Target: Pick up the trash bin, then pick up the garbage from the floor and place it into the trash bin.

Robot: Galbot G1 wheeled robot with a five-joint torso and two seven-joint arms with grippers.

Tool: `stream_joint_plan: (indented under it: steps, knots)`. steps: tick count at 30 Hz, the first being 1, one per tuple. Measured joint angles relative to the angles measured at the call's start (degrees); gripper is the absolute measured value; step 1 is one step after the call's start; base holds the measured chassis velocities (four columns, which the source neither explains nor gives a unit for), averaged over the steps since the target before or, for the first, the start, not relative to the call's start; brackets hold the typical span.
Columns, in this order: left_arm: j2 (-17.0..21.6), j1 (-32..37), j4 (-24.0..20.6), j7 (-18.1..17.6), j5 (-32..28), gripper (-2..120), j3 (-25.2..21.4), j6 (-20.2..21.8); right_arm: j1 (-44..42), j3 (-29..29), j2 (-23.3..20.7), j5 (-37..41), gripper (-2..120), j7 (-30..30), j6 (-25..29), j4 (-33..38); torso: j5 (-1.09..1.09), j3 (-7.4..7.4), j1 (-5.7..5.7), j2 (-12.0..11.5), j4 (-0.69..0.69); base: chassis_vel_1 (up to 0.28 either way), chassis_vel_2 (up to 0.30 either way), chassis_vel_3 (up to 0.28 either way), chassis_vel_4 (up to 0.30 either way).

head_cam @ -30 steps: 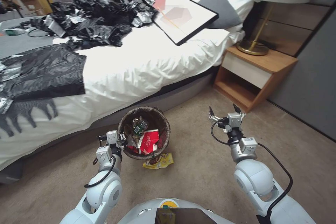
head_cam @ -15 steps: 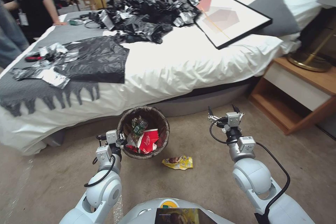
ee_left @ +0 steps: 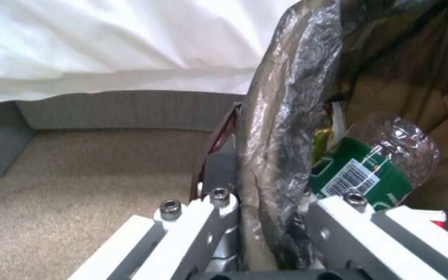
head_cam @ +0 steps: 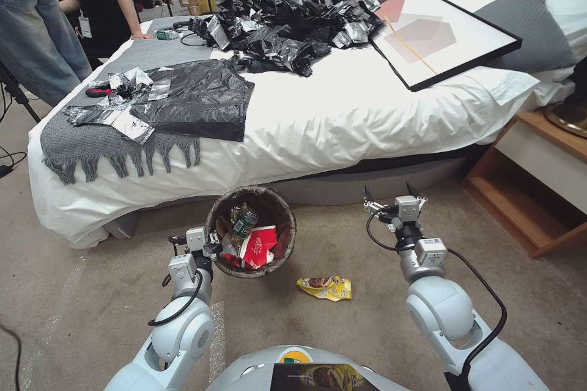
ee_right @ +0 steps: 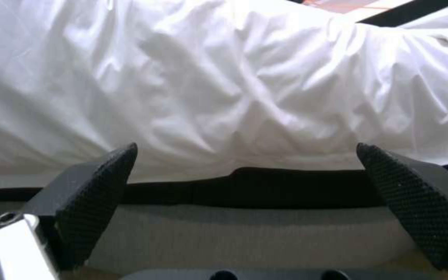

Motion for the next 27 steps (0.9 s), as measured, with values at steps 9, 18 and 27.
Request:
stream_joint_plan:
  steps: [9, 18, 27]
  knots:
    - [0.1, -0.1, -0.1, 0.0, 0.0, 4, 0.2, 0.0, -0.2, 0.0, -0.2, 0.2, 100, 0.1, -0.6, 0.5, 0.0, 0.0, 0.0, 0.0, -0.02, 0.0, 0.0, 0.0, 0.0]
    - [0.2, 0.0, -0.1, 0.1, 0.1, 4, 0.2, 0.0, 0.0, 0.0, -0.5, 0.2, 100, 0.1, -0.7, 0.6, 0.0, 0.0, 0.0, 0.0, -0.02, 0.0, 0.0, 0.0, 0.0]
    - [0.3, 0.0, -0.1, 0.1, 0.3, 4, 0.0, 0.0, 1.7, -0.5, -2.2, 0.7, 100, -0.4, 1.3, -1.7, 0.02, 0.0, 0.0, 0.0, -0.03, 0.0, 0.0, 0.0, 0.0]
